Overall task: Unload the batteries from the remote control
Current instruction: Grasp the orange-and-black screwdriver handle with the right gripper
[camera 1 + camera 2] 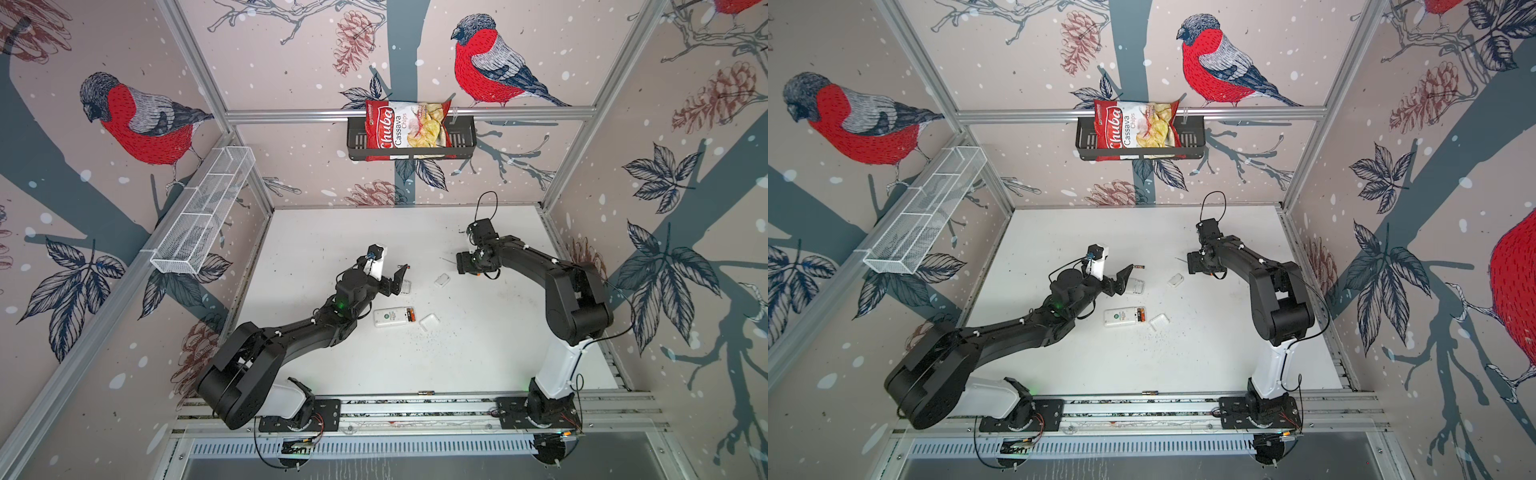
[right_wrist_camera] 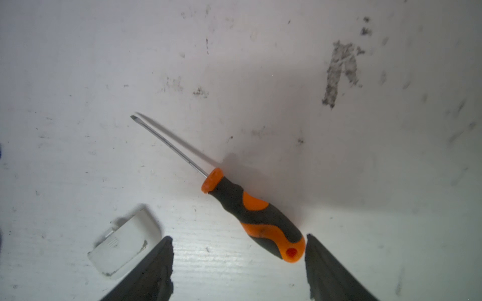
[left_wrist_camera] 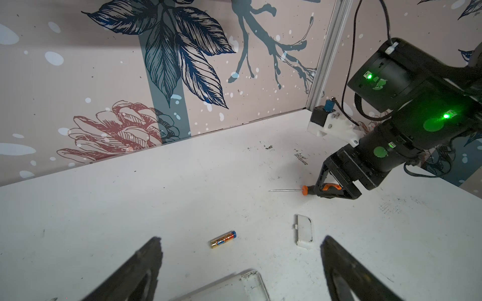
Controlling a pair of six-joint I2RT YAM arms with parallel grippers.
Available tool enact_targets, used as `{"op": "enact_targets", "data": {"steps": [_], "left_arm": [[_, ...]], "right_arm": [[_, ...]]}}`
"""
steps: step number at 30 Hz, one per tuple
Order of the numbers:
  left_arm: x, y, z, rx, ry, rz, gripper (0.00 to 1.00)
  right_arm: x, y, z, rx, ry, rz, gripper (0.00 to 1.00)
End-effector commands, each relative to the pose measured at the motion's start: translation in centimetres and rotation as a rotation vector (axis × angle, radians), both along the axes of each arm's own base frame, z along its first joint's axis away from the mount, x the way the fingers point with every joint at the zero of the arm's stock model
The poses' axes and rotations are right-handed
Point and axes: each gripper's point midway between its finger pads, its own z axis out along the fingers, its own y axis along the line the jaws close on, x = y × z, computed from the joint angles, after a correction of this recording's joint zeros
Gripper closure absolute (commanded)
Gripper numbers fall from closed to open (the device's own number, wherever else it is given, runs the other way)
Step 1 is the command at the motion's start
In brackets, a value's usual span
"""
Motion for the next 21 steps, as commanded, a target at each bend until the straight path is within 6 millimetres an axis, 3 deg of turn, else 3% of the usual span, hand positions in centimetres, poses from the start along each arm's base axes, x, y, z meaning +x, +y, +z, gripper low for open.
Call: {"op": "enact_targets", "data": {"steps": [1,7,15,21], "left_arm": [[0.0,-0.2,1.3,-0.036,-0.037,-0.009,0.05],[0.3,-0.1,1.1,-0.035,-0.032,0.006,0.03],[0.5,0.9,1.4,-0.077,-0.063,0.059,0.03],[1.7,1.6,0.9,-0.144,0.014,0.136,0.03]], "right_arm": [[0.8,-0.2,0.4,-0.043,-0.014,0.030,0.20],[1.7,0.1,-0.8,-0.081,0.030,0.088,0.22],[1.2,-0.3,-2.1,-0.057,0.081,0.111,0.26],[0.5,-0.1,-4.1,-0.052,0.136,0.126,0.31]]}}
